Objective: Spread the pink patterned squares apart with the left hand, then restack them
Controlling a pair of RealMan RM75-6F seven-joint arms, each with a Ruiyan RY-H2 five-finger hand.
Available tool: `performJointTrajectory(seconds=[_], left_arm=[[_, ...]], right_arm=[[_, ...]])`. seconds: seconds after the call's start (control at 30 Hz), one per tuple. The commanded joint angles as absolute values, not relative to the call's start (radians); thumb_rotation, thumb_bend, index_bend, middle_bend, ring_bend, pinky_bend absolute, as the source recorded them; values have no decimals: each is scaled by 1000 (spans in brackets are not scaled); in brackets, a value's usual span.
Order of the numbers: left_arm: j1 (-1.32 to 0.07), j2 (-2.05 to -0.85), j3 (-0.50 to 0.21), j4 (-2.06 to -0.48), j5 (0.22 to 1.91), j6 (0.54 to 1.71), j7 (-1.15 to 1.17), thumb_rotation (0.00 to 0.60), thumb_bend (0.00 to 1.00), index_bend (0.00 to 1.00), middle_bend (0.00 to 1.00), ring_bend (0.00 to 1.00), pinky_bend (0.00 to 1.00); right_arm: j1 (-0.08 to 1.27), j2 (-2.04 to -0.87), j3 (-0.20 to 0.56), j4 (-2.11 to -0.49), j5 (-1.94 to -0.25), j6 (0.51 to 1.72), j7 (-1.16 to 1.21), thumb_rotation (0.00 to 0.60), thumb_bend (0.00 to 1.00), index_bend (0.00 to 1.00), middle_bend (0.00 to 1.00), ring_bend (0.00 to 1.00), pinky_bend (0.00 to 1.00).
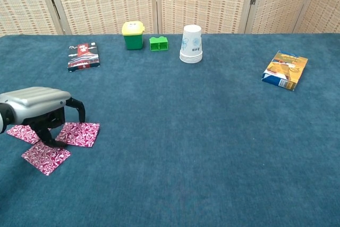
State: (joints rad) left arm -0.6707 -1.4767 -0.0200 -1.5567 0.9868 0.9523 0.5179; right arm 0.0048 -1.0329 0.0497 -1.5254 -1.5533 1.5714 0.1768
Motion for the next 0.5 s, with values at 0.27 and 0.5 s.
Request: performJointTrajectory(seconds=[0.27, 0.5], left_arm=[[-667, -1407, -9, -1588, 1066, 940, 465, 600, 250, 420, 971, 889, 1000], [-670, -1337, 4, -1610, 1145, 927, 428, 600, 250, 417, 971, 889, 1000]], right_arm=[[7, -1033, 51, -1526, -1557, 1572, 176, 600, 91, 0, 125, 2, 61], [8, -1030, 52, -1532, -1559, 1574, 173, 600, 91, 0, 125, 2, 61]])
